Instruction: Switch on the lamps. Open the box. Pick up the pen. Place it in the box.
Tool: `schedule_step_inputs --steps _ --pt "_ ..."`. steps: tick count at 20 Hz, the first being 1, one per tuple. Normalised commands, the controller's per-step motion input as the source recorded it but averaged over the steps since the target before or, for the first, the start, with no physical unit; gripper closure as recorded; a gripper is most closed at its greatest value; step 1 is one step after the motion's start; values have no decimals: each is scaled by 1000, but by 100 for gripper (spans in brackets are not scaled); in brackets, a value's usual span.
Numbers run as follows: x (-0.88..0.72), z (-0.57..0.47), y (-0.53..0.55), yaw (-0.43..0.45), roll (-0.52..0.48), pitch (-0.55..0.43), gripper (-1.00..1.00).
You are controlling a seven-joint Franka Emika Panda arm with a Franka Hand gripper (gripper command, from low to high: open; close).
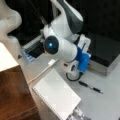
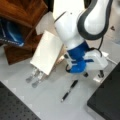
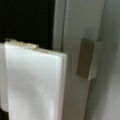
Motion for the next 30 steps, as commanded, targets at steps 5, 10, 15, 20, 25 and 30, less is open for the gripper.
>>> schedule_step_inputs --steps 5,10,15,20,25,30 --pt "133 -33 82 -33 181 -41 -100" --pt "88 -23 42 -19 164 -27 -100" --pt "-3 45 108 -41 168 2 -100" --pt "-61 30 124 -76 135 2 -100" --pt "-104 49 84 -98 104 13 100" --pt "-119 38 21 -105 76 20 100"
